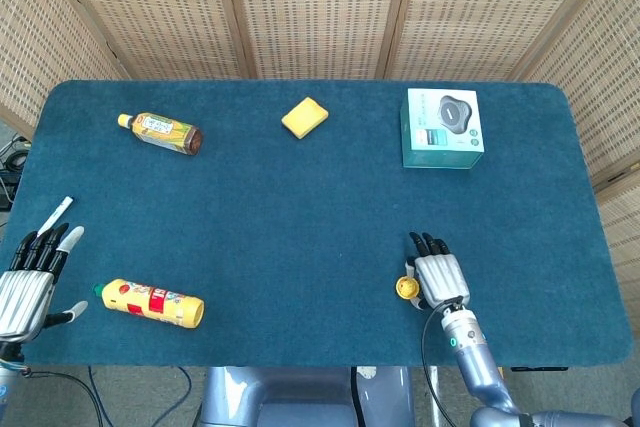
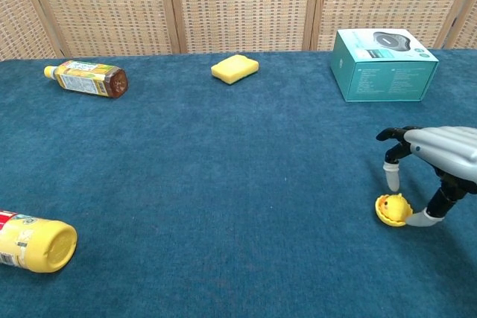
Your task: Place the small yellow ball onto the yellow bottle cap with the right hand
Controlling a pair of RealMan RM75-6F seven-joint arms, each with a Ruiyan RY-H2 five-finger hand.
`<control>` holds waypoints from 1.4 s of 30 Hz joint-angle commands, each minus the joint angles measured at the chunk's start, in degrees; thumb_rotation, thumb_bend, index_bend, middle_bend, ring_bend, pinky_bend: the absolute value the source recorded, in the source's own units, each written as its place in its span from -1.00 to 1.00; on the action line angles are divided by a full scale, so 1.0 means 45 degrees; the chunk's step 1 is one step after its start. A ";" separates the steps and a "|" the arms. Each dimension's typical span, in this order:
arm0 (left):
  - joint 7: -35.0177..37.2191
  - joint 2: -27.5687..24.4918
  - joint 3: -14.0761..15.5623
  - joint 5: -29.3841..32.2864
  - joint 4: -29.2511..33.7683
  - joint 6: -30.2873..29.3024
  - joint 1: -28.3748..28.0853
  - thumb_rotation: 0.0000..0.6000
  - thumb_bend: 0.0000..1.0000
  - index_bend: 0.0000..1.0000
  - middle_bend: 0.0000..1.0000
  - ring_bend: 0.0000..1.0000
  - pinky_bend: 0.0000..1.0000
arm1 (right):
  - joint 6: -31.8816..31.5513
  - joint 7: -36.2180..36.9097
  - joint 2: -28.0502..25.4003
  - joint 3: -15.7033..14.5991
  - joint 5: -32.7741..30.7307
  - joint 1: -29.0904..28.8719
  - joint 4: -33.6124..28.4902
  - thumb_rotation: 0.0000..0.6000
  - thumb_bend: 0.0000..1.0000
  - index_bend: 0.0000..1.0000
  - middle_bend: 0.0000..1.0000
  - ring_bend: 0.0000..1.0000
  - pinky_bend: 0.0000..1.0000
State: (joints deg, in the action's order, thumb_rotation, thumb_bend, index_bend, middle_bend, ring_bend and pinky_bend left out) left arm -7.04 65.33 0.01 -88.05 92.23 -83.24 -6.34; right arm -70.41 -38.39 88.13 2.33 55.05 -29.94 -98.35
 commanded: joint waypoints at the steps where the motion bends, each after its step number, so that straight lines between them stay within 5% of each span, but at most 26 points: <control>1: 0.0013 -0.0002 -0.0006 -0.0005 -0.0001 -0.0010 0.0000 1.00 -0.72 -1.00 -1.00 -1.00 -1.00 | 0.0018 0.0041 -0.0032 0.0019 0.0087 0.0024 -0.0041 1.00 -0.75 -0.03 -0.92 -1.00 -0.77; 10: 0.0100 -0.0018 -0.0032 0.0023 -0.0023 -0.0049 0.0023 1.00 -0.71 -1.00 -1.00 -1.00 -1.00 | -0.0242 0.0223 -0.0451 0.0278 0.0291 0.0192 -0.0033 1.00 -0.76 -0.18 -1.00 -1.00 -0.81; 17: 0.0097 0.0016 -0.0087 0.0053 -0.0057 -0.0149 0.0054 1.00 -0.72 -1.00 -1.00 -1.00 -1.00 | -0.0610 0.2184 -0.1921 0.0423 0.0989 0.0950 -0.0281 1.00 -0.99 -0.57 -1.00 -1.00 -0.92; 26: -0.0162 0.0202 -0.0289 0.0360 -0.0120 -0.0394 0.0174 1.00 -0.72 -1.00 -1.00 -1.00 -1.00 | -0.1176 0.5986 -0.3655 -0.0879 0.3554 0.2637 0.0419 1.00 -1.00 -0.84 -1.00 -1.00 -1.00; 32: -0.0235 0.0282 -0.0448 0.0656 -0.0209 -0.0470 0.0232 1.00 -0.72 -1.00 -1.00 -1.00 -1.00 | -0.2358 0.6623 -0.3985 -0.1394 0.4806 0.3603 0.1475 1.00 -1.00 -0.97 -1.00 -1.00 -1.00; 42: 0.0002 0.0366 -0.0633 0.0897 -0.0443 -0.0519 0.0255 1.00 -0.72 -1.00 -1.00 -1.00 -1.00 | -0.3669 0.8250 -0.3817 -0.0556 0.5434 0.4289 0.2403 1.00 -1.00 -1.00 -1.00 -1.00 -1.00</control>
State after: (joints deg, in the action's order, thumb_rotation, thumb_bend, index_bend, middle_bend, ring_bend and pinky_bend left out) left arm -7.04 66.97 -2.83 -84.02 90.24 -85.57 -5.19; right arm -86.74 -1.71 71.09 -0.60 79.40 -10.96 -87.86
